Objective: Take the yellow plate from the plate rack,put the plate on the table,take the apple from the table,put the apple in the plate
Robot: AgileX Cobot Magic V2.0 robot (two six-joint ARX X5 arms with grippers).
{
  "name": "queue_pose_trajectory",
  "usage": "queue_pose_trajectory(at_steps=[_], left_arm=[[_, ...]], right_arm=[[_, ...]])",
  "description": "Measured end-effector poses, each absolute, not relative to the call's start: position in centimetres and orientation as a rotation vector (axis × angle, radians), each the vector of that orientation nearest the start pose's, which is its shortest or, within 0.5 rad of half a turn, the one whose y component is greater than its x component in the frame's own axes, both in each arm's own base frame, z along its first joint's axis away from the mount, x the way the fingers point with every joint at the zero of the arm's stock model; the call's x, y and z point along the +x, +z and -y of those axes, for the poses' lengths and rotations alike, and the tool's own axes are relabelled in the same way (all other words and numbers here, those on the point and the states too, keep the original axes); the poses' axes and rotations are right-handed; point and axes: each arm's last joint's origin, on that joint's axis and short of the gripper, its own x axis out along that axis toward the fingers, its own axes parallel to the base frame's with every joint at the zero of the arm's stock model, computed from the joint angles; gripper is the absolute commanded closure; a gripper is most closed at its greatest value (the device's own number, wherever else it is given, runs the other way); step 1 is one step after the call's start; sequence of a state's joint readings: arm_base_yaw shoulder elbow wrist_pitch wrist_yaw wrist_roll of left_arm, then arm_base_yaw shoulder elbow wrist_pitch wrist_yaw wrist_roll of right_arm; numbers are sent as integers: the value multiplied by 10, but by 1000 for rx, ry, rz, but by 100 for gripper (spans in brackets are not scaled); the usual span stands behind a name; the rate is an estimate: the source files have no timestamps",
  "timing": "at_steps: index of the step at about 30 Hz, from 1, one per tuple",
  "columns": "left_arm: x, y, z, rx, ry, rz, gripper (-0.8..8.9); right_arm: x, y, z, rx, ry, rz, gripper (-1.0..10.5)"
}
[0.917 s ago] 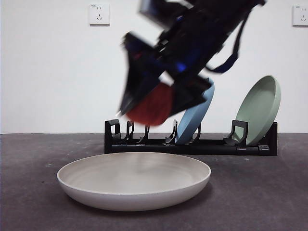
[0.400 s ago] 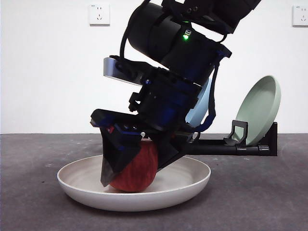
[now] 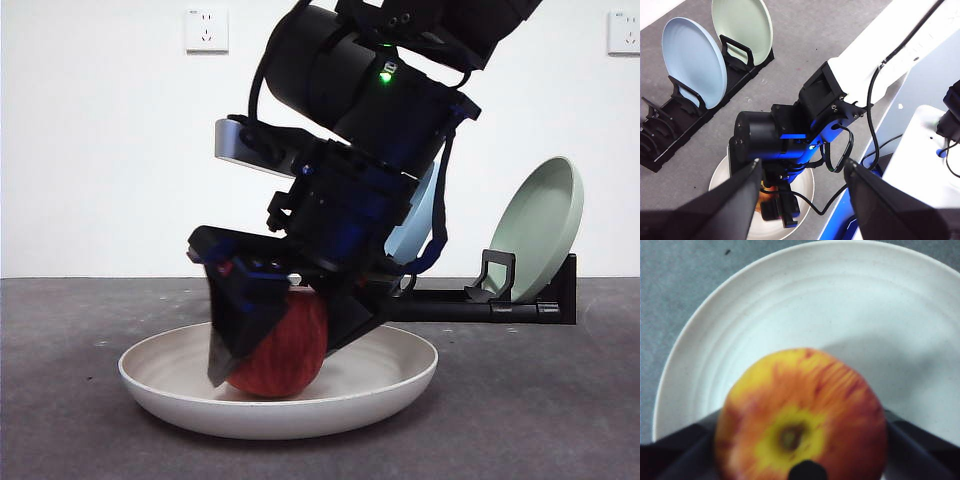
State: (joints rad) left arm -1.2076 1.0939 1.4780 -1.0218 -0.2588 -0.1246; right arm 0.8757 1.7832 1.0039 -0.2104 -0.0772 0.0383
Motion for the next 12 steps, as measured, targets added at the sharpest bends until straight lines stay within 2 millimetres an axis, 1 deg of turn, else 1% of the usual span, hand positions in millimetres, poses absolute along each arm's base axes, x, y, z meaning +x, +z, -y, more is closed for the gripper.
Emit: queue_pose_trajectory(at_steps=[4, 7, 9, 12], left_arm=[[71, 428, 166, 331, -879, -547, 533], [71, 428, 166, 331, -879, -547, 534], [71, 428, 166, 332, -879, -548, 533], [71, 428, 166, 332, -879, -548, 533]], right_arm=[[219, 152, -266, -362, 850, -957, 249], [218, 159, -264, -357, 850, -948, 249], [216, 173, -262, -344, 856, -917, 249], [208, 199, -253, -325, 864, -874, 249]])
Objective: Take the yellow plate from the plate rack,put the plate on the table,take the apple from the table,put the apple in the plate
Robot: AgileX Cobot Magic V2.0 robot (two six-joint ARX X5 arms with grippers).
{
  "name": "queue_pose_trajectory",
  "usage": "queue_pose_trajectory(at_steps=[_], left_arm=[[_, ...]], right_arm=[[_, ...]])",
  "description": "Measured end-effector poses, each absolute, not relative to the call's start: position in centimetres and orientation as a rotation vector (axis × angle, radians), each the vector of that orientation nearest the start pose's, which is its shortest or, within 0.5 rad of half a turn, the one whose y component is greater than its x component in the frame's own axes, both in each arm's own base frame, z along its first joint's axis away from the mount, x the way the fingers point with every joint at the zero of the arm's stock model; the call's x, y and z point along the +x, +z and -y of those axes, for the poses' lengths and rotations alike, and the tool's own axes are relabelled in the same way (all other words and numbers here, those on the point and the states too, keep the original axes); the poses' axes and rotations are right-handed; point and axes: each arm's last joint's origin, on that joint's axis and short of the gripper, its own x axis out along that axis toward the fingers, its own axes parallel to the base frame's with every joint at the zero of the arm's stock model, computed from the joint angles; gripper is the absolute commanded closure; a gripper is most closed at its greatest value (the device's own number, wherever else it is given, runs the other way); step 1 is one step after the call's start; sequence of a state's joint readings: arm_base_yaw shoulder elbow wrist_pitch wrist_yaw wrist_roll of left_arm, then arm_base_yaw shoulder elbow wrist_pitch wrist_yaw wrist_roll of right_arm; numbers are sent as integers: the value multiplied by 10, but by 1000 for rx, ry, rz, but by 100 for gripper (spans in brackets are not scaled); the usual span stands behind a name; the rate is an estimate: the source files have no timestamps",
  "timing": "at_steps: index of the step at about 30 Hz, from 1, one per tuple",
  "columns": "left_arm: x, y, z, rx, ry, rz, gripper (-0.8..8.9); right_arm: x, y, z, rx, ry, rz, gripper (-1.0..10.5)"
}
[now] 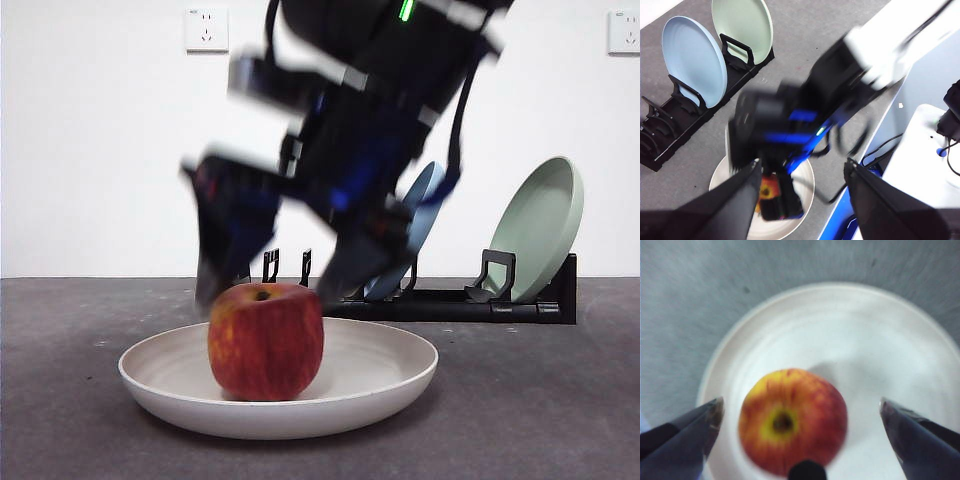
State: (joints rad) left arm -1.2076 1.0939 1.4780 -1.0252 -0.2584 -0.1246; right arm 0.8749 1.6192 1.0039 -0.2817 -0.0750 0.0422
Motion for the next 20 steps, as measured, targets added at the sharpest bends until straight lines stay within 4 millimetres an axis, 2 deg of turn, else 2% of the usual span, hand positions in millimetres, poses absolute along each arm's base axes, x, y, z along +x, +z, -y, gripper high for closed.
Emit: queue_pose_trajectory(at_steps=[6, 11, 15, 20], left_arm=[[70, 426, 164, 349, -875, -566, 533], [69, 422, 161, 388, -866, -608, 534], [68, 418, 157, 433, -854, -657, 533], [66, 413, 153, 482, -841, -709, 534]], right_arm=[[179, 251, -218, -324, 866, -874, 254], [141, 293, -173, -323, 867, -872, 255], [111, 313, -136, -325, 867, -877, 257], [77, 326, -95, -306, 856, -887, 258]])
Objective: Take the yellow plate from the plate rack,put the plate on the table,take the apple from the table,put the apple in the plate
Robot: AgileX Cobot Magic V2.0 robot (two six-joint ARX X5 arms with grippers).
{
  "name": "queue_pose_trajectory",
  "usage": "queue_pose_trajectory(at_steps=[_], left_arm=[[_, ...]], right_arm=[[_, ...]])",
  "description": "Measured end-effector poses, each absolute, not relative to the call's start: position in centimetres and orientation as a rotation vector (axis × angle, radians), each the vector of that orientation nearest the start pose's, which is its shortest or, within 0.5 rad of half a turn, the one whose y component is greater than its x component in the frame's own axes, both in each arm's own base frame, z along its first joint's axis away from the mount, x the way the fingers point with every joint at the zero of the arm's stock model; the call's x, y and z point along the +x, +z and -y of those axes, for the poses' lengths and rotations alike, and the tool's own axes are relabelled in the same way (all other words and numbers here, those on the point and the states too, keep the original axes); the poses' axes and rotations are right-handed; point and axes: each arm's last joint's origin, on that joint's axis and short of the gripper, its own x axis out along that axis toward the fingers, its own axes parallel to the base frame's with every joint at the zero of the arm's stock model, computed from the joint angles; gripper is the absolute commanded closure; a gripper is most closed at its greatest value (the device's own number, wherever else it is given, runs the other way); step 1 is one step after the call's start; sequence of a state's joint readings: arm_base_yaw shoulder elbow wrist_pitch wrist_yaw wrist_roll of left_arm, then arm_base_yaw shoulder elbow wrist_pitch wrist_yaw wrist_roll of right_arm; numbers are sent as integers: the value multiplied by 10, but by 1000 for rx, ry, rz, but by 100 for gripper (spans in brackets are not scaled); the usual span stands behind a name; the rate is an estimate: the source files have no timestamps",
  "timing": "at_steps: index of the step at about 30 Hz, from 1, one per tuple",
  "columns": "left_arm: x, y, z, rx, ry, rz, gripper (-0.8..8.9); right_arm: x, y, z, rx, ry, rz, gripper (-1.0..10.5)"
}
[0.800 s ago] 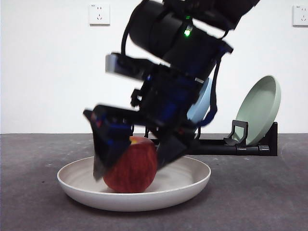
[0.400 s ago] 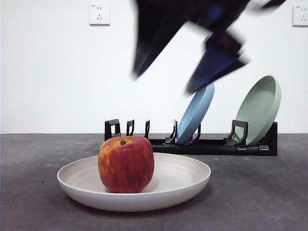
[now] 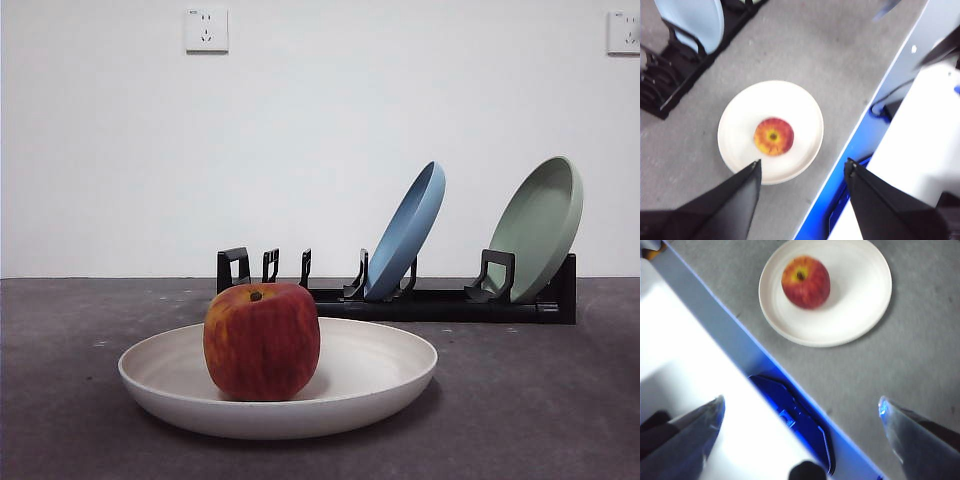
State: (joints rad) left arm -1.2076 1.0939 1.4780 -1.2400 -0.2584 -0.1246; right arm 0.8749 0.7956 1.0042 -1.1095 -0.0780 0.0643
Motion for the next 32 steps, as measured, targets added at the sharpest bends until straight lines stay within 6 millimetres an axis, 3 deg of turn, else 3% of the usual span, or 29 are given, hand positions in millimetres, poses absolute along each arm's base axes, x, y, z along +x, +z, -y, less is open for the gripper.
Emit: queue_pose_trajectory(at_steps=[5, 8, 10, 11, 32], left_arm=[[65, 412, 151, 498, -837, -727, 539], [65, 412, 151, 498, -837, -727, 687], [65, 412, 151, 498, -837, -727, 839], [65, 412, 151, 498, -837, -727, 820], [65, 411, 150, 509, -834, -738, 817]], right_arm=[[57, 328, -72, -281, 835, -917, 313], [54, 327, -68, -271, 826, -930, 588], [53, 327, -67, -268, 822, -939, 839], [53, 327, -67, -266, 819, -944, 963], [54, 327, -68, -261, 812, -947, 946]])
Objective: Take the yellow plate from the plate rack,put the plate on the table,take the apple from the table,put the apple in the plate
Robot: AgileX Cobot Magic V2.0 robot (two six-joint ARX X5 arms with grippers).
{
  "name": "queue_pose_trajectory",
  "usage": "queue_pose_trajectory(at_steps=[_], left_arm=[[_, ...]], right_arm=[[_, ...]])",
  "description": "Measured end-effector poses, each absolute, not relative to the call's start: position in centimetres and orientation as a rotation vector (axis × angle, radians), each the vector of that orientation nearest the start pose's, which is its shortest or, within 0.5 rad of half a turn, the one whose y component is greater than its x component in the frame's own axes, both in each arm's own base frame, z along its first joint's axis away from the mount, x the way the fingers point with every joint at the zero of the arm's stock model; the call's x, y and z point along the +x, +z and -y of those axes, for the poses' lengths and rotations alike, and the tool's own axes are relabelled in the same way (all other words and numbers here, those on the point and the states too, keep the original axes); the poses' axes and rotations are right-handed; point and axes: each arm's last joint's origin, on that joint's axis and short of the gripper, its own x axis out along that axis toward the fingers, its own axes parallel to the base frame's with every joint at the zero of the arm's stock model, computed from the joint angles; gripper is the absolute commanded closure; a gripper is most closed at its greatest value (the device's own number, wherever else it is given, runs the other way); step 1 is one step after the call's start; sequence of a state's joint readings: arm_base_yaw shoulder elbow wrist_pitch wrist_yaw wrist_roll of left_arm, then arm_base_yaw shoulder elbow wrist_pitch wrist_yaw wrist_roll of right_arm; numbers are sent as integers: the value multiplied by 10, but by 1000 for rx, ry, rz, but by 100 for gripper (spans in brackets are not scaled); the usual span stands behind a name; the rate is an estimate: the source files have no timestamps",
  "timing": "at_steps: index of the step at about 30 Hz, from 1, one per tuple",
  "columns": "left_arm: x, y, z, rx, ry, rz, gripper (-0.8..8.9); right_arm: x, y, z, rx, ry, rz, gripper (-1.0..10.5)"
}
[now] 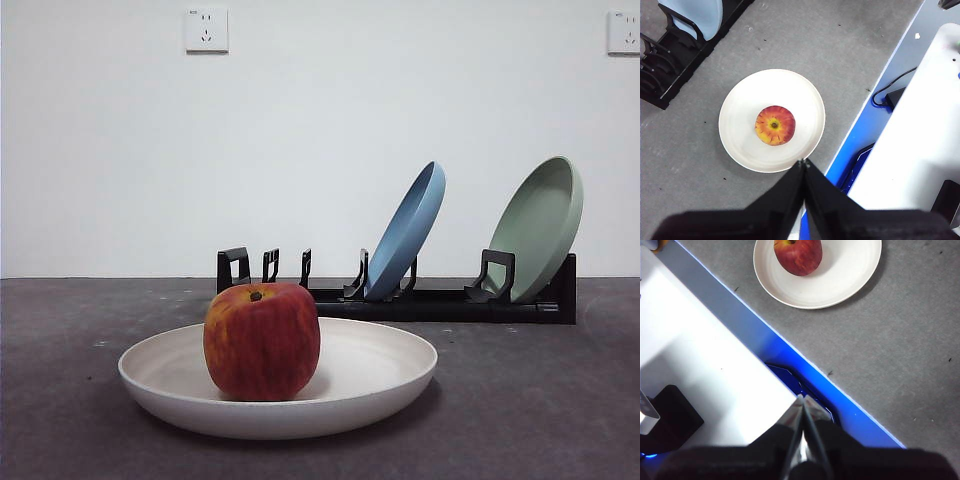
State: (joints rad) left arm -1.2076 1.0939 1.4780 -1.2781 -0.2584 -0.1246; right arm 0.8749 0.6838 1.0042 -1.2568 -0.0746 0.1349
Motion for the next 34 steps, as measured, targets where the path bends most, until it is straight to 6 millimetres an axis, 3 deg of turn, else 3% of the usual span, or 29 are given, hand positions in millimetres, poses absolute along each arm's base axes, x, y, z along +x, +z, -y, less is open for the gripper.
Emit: queue_pose_trajectory(at_steps=[10, 17, 20, 25, 29, 34], left_arm=[[66, 412, 151, 504, -824, -723, 817], [92, 436, 149, 348, -653, -447, 817], [110, 458, 134, 235, -582, -262, 817], [125, 484, 88, 83, -505, -13, 817], [126, 476, 54, 58, -402, 113, 817], [118, 439, 26, 64, -206, 172, 817]], right_arm=[[54, 327, -68, -261, 812, -947, 946], [54, 327, -68, -261, 812, -947, 946], [54, 327, -68, -261, 812, -947, 946], [54, 327, -68, -261, 812, -947, 946], [54, 327, -68, -261, 812, -947, 946], [54, 327, -68, -261, 812, -947, 946]])
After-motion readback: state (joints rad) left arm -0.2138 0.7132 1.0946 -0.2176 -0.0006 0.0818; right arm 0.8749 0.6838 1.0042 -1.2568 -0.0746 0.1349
